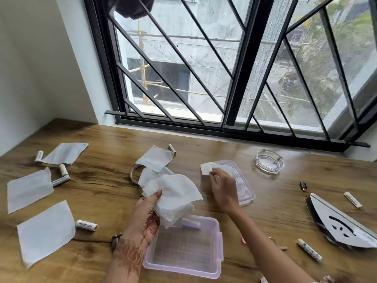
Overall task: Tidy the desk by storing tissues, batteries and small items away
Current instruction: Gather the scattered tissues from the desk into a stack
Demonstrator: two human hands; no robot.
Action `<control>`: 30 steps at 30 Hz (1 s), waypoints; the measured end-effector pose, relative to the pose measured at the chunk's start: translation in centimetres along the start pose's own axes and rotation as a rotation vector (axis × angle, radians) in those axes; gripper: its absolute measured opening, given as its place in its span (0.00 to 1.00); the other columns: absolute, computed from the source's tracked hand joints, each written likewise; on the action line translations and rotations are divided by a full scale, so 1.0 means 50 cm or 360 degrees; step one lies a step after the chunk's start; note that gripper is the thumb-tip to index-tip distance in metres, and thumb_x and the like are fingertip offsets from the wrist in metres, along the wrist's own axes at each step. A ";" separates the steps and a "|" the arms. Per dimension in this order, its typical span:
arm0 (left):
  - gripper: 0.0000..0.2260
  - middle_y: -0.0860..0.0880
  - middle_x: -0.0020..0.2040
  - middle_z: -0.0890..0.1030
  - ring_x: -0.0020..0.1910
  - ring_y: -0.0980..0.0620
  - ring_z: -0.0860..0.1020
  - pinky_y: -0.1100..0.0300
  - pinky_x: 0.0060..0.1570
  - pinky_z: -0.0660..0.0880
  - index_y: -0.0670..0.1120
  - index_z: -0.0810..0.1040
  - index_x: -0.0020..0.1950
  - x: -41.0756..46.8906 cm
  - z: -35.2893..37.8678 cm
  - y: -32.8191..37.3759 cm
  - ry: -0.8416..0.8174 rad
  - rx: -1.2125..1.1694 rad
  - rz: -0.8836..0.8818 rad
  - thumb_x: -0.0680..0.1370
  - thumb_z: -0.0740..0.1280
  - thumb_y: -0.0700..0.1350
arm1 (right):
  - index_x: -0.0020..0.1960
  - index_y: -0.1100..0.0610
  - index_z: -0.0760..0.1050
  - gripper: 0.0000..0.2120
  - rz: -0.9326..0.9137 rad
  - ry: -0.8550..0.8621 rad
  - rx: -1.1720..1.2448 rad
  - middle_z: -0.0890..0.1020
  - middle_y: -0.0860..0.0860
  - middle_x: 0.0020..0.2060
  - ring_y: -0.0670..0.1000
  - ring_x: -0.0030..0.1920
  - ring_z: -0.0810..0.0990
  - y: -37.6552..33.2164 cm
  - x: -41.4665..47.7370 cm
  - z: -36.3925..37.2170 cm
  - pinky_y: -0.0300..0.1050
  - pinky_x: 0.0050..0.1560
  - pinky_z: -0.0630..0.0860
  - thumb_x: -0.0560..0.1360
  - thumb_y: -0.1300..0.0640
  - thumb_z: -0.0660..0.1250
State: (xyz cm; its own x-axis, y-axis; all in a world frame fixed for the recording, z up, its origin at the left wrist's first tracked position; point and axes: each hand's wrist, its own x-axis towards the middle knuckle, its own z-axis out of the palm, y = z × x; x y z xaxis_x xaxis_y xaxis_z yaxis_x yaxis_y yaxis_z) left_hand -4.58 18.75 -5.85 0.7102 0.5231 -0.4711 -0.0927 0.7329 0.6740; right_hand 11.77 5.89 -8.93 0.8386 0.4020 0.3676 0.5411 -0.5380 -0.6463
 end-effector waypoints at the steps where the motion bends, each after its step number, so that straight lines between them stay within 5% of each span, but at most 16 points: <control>1: 0.13 0.42 0.45 0.83 0.44 0.46 0.81 0.57 0.33 0.81 0.37 0.74 0.60 -0.002 0.002 0.002 0.0006 0.0003 -0.0009 0.76 0.64 0.37 | 0.47 0.62 0.79 0.05 0.0145 0.0098 0.0197 0.83 0.54 0.44 0.51 0.46 0.78 -0.017 0.003 -0.011 0.37 0.49 0.70 0.75 0.64 0.64; 4: 0.14 0.42 0.46 0.82 0.45 0.46 0.80 0.57 0.34 0.81 0.37 0.74 0.61 -0.009 0.005 0.007 0.0018 0.0013 -0.0054 0.76 0.64 0.37 | 0.46 0.56 0.76 0.04 0.0438 0.0168 0.0710 0.80 0.47 0.38 0.49 0.42 0.77 -0.060 0.010 -0.030 0.34 0.43 0.73 0.76 0.62 0.64; 8: 0.17 0.37 0.56 0.79 0.53 0.40 0.79 0.50 0.48 0.78 0.37 0.73 0.63 -0.018 0.000 0.013 0.0071 0.0042 -0.0097 0.75 0.65 0.38 | 0.46 0.55 0.74 0.03 0.0287 0.0120 0.0950 0.79 0.45 0.37 0.40 0.37 0.77 -0.137 -0.010 -0.056 0.27 0.37 0.71 0.77 0.61 0.63; 13: 0.13 0.38 0.50 0.81 0.45 0.42 0.80 0.52 0.41 0.80 0.37 0.75 0.59 -0.028 -0.013 0.018 0.0103 0.0041 -0.0080 0.75 0.65 0.39 | 0.50 0.60 0.75 0.04 -0.0301 -0.0101 0.0747 0.83 0.47 0.47 0.35 0.45 0.79 -0.216 -0.077 -0.053 0.26 0.41 0.73 0.77 0.63 0.63; 18: 0.08 0.44 0.35 0.84 0.32 0.50 0.82 0.60 0.30 0.79 0.42 0.80 0.47 -0.047 -0.032 0.040 -0.0036 0.0097 0.0002 0.77 0.61 0.40 | 0.60 0.58 0.71 0.16 -0.0838 -0.0582 0.0437 0.78 0.54 0.61 0.49 0.61 0.76 -0.227 -0.136 -0.014 0.39 0.59 0.73 0.80 0.52 0.52; 24: 0.19 0.39 0.52 0.81 0.44 0.46 0.81 0.53 0.46 0.78 0.39 0.77 0.59 -0.060 -0.049 0.074 -0.0002 0.0051 -0.0088 0.79 0.58 0.52 | 0.58 0.60 0.71 0.16 -0.1055 -0.0706 0.0254 0.79 0.56 0.58 0.52 0.63 0.74 -0.241 -0.149 0.011 0.34 0.69 0.61 0.81 0.54 0.49; 26: 0.21 0.39 0.48 0.83 0.45 0.45 0.81 0.50 0.49 0.78 0.40 0.78 0.56 -0.064 -0.050 0.085 0.0001 0.0079 -0.0087 0.78 0.59 0.56 | 0.57 0.60 0.72 0.13 -0.1095 -0.0721 0.0246 0.80 0.56 0.57 0.52 0.63 0.75 -0.247 -0.143 0.016 0.32 0.69 0.60 0.81 0.55 0.52; 30: 0.14 0.39 0.44 0.84 0.43 0.42 0.82 0.46 0.49 0.78 0.40 0.79 0.49 -0.067 -0.056 0.096 0.0193 0.0232 0.0022 0.71 0.69 0.50 | 0.56 0.57 0.73 0.10 -0.0979 -0.0935 0.0380 0.78 0.52 0.60 0.48 0.61 0.76 -0.262 -0.125 0.010 0.37 0.60 0.73 0.78 0.54 0.58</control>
State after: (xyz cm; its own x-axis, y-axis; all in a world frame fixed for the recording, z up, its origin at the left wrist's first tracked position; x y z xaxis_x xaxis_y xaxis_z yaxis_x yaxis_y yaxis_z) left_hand -9.36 21.73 -2.62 0.6195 0.5876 -0.5205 0.0068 0.6590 0.7521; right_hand -0.59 10.79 -3.08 0.2001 0.9204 0.3359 0.8037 0.0419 -0.5936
